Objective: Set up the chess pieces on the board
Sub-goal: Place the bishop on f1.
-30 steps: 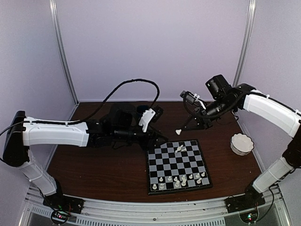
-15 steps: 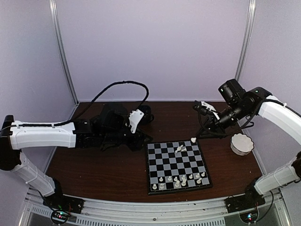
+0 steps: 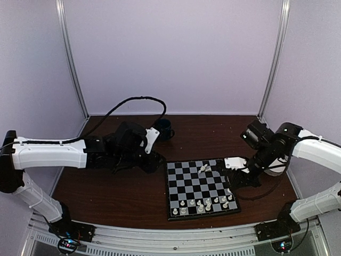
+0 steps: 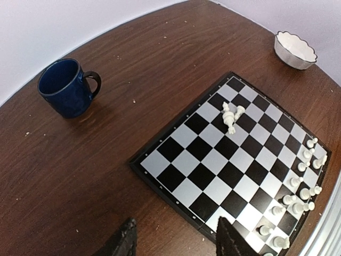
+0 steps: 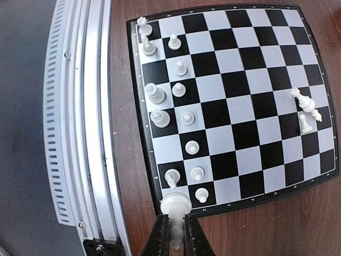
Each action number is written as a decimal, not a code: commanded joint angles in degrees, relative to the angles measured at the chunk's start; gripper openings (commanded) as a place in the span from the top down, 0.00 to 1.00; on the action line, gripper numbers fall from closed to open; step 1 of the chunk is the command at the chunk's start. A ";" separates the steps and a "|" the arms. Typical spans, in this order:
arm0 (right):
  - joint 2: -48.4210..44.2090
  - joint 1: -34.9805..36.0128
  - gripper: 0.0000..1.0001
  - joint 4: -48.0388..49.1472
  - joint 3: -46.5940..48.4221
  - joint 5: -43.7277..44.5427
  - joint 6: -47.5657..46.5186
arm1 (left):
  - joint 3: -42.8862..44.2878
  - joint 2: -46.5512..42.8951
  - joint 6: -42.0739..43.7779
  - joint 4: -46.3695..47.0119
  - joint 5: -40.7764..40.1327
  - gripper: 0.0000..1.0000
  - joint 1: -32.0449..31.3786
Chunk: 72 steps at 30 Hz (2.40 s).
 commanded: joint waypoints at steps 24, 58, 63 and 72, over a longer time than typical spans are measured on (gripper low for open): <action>12.10 20.63 0.95 9.61 -2.01 20.77 -5.51 | 0.00 -0.09 -9.21 -2.58 -1.76 0.32 2.16; 16.21 26.62 0.93 15.35 -6.82 26.84 -6.19 | 0.20 -0.25 -8.98 -4.28 -3.05 0.32 2.26; 16.34 26.61 0.89 15.66 -6.83 27.39 -6.05 | 0.48 -0.13 -8.82 -4.63 -3.17 0.32 2.18; 15.24 26.62 0.79 14.35 -6.11 26.80 -5.58 | 0.74 0.36 -8.70 -4.82 -3.04 0.32 2.20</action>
